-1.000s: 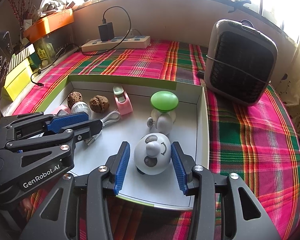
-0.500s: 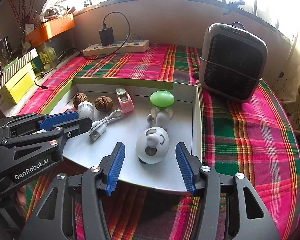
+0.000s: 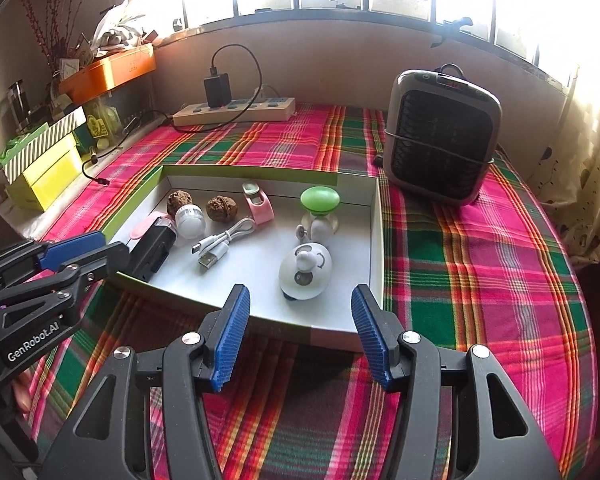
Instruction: Organize objects
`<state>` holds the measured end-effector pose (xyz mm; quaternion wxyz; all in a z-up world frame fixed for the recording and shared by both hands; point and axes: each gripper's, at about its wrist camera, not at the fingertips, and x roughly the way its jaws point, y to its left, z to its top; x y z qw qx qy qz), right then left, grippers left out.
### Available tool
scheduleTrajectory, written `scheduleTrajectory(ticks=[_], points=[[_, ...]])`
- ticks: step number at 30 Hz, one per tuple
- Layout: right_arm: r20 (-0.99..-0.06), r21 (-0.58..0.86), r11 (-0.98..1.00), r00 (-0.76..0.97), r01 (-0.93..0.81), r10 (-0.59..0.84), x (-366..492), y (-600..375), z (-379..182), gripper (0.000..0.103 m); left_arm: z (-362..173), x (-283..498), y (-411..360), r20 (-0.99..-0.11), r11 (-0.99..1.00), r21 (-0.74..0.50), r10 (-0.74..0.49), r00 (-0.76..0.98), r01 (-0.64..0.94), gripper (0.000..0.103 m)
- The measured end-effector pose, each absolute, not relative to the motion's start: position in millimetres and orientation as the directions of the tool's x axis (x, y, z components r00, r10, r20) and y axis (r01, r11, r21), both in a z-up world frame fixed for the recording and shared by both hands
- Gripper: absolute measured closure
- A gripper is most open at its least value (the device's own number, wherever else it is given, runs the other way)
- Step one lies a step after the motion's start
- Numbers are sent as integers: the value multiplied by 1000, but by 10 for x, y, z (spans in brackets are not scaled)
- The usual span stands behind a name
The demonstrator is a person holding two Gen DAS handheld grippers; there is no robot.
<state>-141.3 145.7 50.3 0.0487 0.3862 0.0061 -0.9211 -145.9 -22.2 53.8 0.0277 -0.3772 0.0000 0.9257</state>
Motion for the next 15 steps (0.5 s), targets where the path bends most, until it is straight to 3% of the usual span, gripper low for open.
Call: scheduleTrajectory(ticks=[15], points=[[-735, 11, -999, -678, 33, -30, -998, 1607, 400, 49, 307, -1064, -360, -742, -999, 15, -32, -670, 31, 73]])
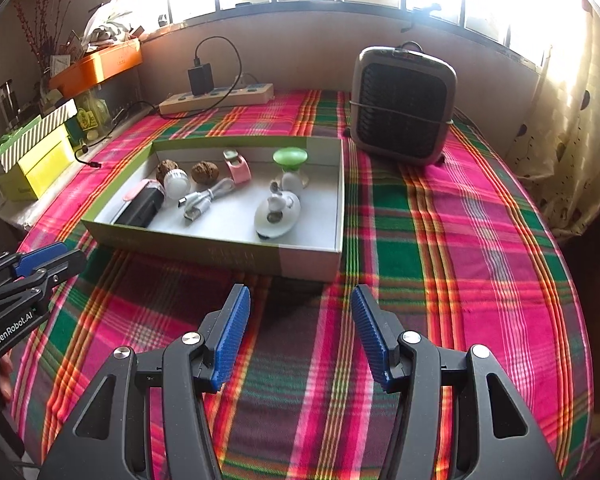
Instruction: Organize objects
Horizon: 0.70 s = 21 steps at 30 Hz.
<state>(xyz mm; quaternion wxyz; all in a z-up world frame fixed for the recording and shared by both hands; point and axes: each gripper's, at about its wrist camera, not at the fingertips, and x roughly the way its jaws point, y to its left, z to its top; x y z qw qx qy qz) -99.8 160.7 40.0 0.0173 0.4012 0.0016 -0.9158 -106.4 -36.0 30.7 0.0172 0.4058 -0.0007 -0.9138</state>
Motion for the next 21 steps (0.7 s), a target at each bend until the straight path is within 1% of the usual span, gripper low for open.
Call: scheduleTrajectory(ticks=[13, 21], points=[[-771, 23, -1000, -637, -14, -9, -755, 1745, 214, 49, 64, -868, -432, -781, -998, 16, -51, -622, 62, 73], [-786, 4, -999, -617, -38, 21, -646, 1759, 138, 49, 53, -822, -425, -772, -997, 17, -60, -633, 74, 73]])
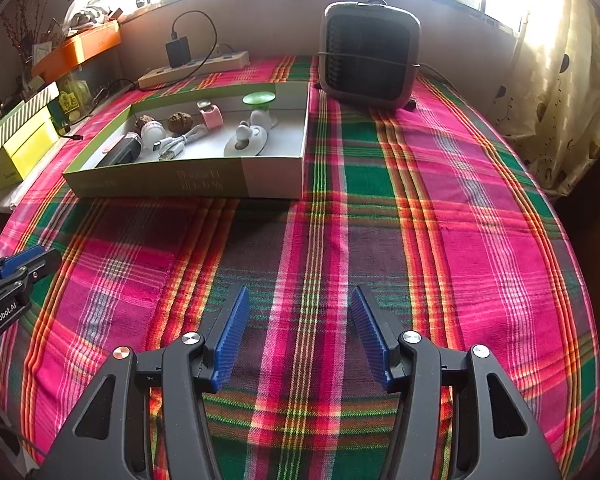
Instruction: Organize objects
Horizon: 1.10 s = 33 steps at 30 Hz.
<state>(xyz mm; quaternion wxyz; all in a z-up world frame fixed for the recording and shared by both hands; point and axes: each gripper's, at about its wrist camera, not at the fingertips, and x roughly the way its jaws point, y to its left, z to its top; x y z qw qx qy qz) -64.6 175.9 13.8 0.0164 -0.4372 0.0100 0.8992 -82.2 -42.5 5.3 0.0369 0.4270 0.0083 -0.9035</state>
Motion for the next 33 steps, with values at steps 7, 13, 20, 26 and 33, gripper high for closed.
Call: scheduleTrajectory(ticks=[7, 13, 20, 26, 33], points=[[-782, -3, -999, -623, -48, 33, -558, 1769, 125, 44, 46, -801, -414, -763, -995, 8, -70, -642, 99, 72], [-784, -1, -998, -620, -59, 37, -565, 1774, 127, 40, 44, -804, -417, -763, -995, 7, -69, -642, 98, 72], [-784, -3, -998, -620, -59, 39, -562, 1773, 125, 40, 41, -802, -412, -763, -995, 7, -69, -643, 98, 72], [-784, -2, -998, -620, -59, 38, -561, 1774, 129, 40, 41, -799, -412, -763, -995, 8, -70, -643, 98, 72], [-784, -2, -998, -620, -59, 38, -563, 1774, 132, 40, 41, -795, -412, -763, -995, 7, -69, -643, 98, 72]])
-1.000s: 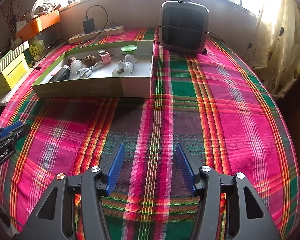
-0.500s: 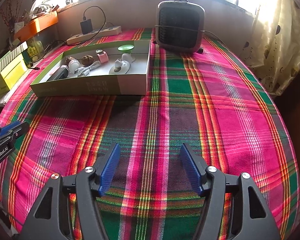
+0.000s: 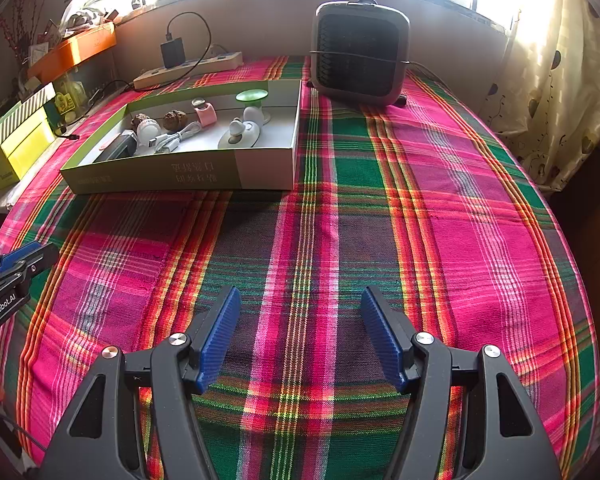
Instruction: Organize objects
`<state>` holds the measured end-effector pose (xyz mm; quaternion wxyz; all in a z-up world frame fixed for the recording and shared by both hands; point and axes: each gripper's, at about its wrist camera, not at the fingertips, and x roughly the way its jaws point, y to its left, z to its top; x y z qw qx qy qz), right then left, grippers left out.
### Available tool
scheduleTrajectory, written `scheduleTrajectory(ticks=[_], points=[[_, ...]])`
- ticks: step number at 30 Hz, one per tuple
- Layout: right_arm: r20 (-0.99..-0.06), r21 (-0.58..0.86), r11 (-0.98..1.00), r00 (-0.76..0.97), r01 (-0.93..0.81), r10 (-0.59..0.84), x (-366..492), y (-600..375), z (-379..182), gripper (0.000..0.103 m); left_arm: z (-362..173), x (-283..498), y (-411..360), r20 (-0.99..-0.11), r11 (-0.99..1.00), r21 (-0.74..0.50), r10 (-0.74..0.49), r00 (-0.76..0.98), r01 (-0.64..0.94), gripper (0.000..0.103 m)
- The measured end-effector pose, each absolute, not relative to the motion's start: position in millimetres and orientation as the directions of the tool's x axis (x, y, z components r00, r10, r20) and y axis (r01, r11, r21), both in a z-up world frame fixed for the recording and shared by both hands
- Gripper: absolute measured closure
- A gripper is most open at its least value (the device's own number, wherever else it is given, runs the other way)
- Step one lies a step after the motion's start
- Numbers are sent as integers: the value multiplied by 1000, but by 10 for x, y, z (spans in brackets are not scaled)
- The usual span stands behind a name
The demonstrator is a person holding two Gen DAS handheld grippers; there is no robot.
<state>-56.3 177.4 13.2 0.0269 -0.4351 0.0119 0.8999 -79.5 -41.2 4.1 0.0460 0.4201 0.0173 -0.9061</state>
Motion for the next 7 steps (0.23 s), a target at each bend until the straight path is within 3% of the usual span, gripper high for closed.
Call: scheduleTrajectory(ticks=[7], points=[[-784, -1, -998, -620, -58, 37, -568, 1780, 131, 40, 41, -795, -413, -763, -995, 7, -69, -643, 98, 72]])
